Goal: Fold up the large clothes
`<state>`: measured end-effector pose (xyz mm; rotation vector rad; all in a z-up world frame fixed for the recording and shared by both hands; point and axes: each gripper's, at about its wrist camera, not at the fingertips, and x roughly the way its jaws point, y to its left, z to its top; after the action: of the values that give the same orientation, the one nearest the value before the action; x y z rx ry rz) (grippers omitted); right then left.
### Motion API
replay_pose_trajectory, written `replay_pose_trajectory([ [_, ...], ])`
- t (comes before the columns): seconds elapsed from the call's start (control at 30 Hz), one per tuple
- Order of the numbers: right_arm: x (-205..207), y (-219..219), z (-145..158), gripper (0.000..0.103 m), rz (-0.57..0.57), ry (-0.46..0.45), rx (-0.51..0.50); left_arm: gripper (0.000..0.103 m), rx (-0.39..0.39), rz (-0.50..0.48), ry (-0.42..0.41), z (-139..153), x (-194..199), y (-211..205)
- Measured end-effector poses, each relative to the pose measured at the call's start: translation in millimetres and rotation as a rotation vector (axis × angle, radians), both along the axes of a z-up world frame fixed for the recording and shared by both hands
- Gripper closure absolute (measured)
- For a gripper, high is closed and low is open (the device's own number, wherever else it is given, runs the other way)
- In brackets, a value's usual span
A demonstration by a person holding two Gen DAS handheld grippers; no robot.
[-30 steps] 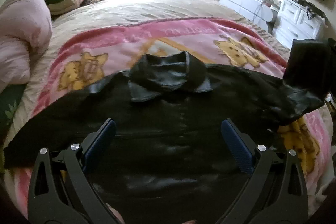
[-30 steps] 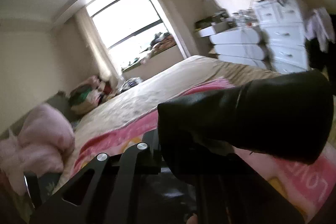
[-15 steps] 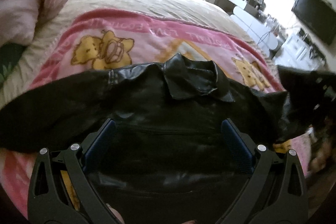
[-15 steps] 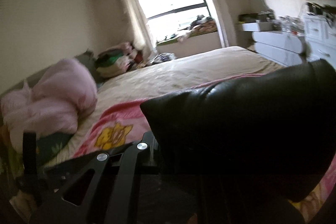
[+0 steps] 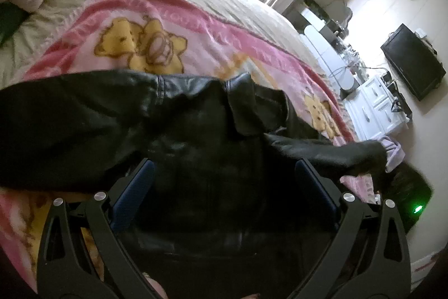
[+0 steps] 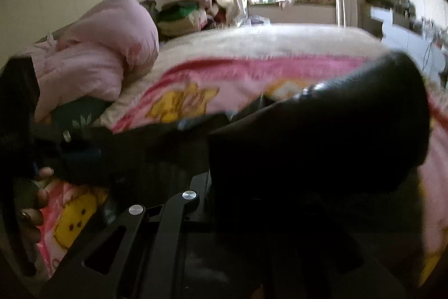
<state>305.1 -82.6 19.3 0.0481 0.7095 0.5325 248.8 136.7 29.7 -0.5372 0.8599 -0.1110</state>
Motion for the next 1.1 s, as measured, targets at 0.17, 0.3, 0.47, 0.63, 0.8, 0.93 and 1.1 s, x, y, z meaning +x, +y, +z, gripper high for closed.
replay_pose_trajectory([
  [0.17,-15,-7,-29,0.025,-0.025,0.125,0.034,0.009,-0.109,-0.067,0.064,-23,9,-6],
  [0.3,-31,-46,-29,0.011,-0.169,0.159,0.16,0.009,-0.166,-0.069,0.102,-35,10,-2],
  [0.47,-34,-64,-16,0.017,-0.283,0.107,0.236,0.009,-0.171,-0.017,0.07,-24,3,19],
  [0.63,-43,-5,23,0.017,-0.088,-0.089,0.043,0.009,-0.171,0.05,0.026,-10,-8,50],
  [0.8,-51,64,16,0.016,0.148,-0.091,-0.175,0.009,-0.157,0.103,-0.003,1,-21,75],
  [0.93,-60,61,4,0.012,0.184,-0.004,-0.095,0.009,-0.157,0.07,0.036,-8,-16,75],
  [1.1,-67,34,9,0.011,0.166,0.04,0.02,0.009,-0.323,-0.004,0.143,-52,3,60],
])
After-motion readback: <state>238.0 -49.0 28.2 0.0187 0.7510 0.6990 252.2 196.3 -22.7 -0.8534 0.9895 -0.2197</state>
